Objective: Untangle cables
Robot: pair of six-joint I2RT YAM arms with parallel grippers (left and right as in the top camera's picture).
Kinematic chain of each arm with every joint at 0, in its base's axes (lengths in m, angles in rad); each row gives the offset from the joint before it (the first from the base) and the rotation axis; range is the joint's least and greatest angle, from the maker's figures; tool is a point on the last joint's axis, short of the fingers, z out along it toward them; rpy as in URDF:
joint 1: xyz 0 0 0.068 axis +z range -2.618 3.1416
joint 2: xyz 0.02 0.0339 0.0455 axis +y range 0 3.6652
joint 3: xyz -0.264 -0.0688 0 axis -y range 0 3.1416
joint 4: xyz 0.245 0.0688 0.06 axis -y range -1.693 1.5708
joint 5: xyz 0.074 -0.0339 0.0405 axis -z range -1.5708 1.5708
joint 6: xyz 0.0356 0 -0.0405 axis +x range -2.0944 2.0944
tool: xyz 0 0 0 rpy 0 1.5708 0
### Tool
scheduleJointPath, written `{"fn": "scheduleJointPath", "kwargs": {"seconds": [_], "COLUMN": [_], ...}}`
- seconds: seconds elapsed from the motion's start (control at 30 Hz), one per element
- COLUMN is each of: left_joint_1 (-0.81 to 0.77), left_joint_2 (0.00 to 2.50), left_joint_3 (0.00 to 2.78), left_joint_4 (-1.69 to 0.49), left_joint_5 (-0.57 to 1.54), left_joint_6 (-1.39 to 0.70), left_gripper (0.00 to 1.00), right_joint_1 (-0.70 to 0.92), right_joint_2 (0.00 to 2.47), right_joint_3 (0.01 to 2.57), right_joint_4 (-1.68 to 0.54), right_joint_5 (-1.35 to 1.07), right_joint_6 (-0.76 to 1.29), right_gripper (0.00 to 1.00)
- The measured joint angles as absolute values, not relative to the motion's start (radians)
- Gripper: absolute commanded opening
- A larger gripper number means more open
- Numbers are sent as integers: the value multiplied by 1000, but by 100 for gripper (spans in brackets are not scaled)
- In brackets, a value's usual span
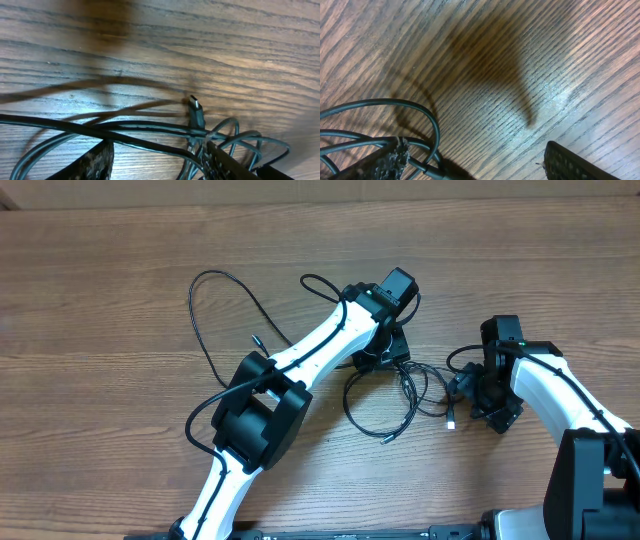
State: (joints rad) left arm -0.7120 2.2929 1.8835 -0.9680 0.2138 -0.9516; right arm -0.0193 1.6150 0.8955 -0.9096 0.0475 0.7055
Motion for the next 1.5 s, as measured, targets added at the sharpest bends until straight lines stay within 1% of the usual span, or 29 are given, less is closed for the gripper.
{"fn": "scheduleJointPath", "kwargs": {"seconds": [0.23, 0.33, 0.4, 0.43, 0.5, 0.53, 0.57, 0.8, 0.97, 1.1, 1.2, 1.27, 1.3, 1.37, 1.5], "left_joint_1": [-714, -721, -725, -725, -727, -727, -726, -700, -632, -544, -465, -414, -404, -354, -290], "left_joint_2": [2293, 2293, 2293, 2293, 2293, 2293, 2293, 2293, 2293, 2280, 2232, 2192, 2180, 2131, 2077], "left_joint_3": [1881, 1864, 1856, 1855, 1854, 1854, 1854, 1854, 1863, 1906, 1948, 1991, 2001, 2038, 2061], "left_joint_4": [-976, -971, -971, -970, -968, -968, -967, -977, -1006, -1013, -1008, -979, -974, -962, -934], "left_joint_5": [202, 197, 196, 194, 192, 189, 189, 196, 211, 279, 395, 524, 551, 694, 880], "left_joint_6": [-952, -952, -952, -953, -958, -962, -966, -939, -852, -751, -657, -587, -571, -508, -462], "left_gripper": [55, 52, 42, 34, 23, 9, 4, 4, 4, 4, 4, 4, 4, 4, 4], "right_joint_1": [-19, -19, -19, -19, -19, -19, -19, -19, -19, -19, -19, -19, -19, -19, -19], "right_joint_2": [1615, 1615, 1615, 1615, 1615, 1615, 1615, 1615, 1615, 1615, 1615, 1615, 1615, 1615, 1615], "right_joint_3": [896, 896, 896, 896, 896, 896, 895, 895, 896, 895, 896, 896, 896, 896, 895], "right_joint_4": [-910, -912, -915, -915, -916, -916, -916, -917, -914, -908, -907, -904, -903, -904, -903], "right_joint_5": [41, 41, 41, 41, 41, 40, 40, 33, 33, 33, 33, 33, 33, 33, 33], "right_joint_6": [706, 705, 705, 705, 706, 705, 704, 702, 703, 702, 702, 702, 702, 702, 702], "right_gripper": [85, 85, 85, 85, 85, 85, 85, 85, 85, 85, 85, 85, 85, 85, 85]}}
